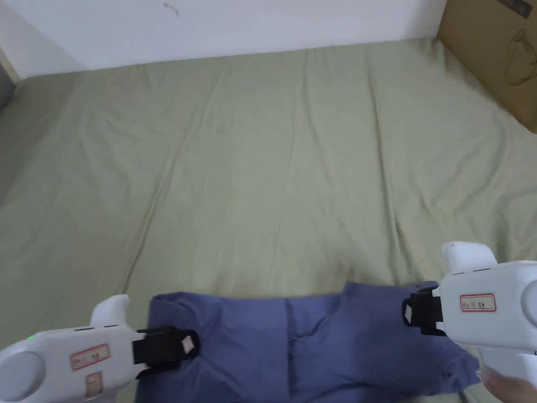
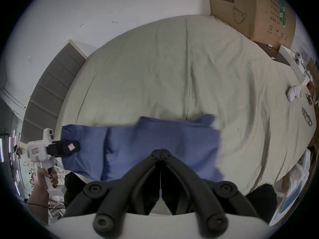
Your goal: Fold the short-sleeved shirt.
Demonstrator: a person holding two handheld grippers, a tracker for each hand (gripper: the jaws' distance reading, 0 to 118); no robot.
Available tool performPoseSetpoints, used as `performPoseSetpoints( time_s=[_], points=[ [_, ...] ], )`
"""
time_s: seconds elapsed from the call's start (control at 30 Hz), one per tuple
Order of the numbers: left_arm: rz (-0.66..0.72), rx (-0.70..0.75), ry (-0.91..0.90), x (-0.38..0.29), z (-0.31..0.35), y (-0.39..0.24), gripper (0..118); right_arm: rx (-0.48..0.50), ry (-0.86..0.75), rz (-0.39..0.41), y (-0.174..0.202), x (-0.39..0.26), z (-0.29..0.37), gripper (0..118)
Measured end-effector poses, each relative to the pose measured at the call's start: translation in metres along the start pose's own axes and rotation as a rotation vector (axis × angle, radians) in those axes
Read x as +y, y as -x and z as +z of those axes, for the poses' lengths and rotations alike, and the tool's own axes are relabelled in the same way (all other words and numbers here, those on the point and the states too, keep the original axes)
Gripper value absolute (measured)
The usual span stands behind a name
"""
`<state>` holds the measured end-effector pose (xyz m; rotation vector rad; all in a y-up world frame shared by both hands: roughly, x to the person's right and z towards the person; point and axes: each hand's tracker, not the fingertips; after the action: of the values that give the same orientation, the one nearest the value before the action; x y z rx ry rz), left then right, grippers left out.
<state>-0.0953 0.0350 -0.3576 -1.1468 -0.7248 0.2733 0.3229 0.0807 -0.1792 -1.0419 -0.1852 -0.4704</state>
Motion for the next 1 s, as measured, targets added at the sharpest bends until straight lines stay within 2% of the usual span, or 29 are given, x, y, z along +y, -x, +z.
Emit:
performPoseSetpoints(
  time_s=[0.07,0.17,0.23,0.4,0.47,0.67,0.77,0.8,0.9,0.93,1.0],
  points=[
    [-0.090,0.183,-0.029,0.006,0.027,-0.004,8,0.010,-0.003,-0.004,-0.001,0.000,0.000,0],
    [-0.035,0.310,-0.055,0.012,0.054,-0.006,8,0.024,-0.009,-0.014,-0.002,-0.001,-0.001,0],
    [-0.050,0.340,-0.054,0.012,0.060,-0.016,8,0.035,-0.011,-0.018,-0.001,-0.002,-0.001,0],
    [-0.110,0.211,-0.027,0.015,0.043,-0.063,8,0.050,-0.014,-0.011,-0.001,-0.003,0.003,0],
    [-0.088,0.105,0.010,0.020,0.026,-0.086,8,0.051,-0.022,-0.014,-0.003,-0.003,0.008,0],
    [-0.039,-0.072,0.172,0.027,-0.053,-0.133,8,0.042,-0.046,-0.036,-0.016,-0.006,0.019,0],
    [-0.054,-0.024,0.262,0.022,-0.092,-0.147,11,0.035,-0.052,-0.058,-0.024,-0.009,0.024,0],
    [-0.062,-0.036,0.245,0.018,-0.100,-0.150,17,0.033,-0.053,-0.063,-0.027,-0.009,0.025,0],
    [0.006,-0.175,0.254,0.014,-0.111,-0.149,72,0.017,-0.057,-0.063,-0.031,-0.013,0.026,0],
    [0.038,-0.228,0.256,0.010,-0.109,-0.150,84,0.009,-0.057,-0.059,-0.032,-0.013,0.026,0],
    [0.053,-0.291,0.247,0.009,-0.104,-0.153,86,0.005,-0.054,-0.060,-0.034,-0.014,0.025,0]
  ],
)
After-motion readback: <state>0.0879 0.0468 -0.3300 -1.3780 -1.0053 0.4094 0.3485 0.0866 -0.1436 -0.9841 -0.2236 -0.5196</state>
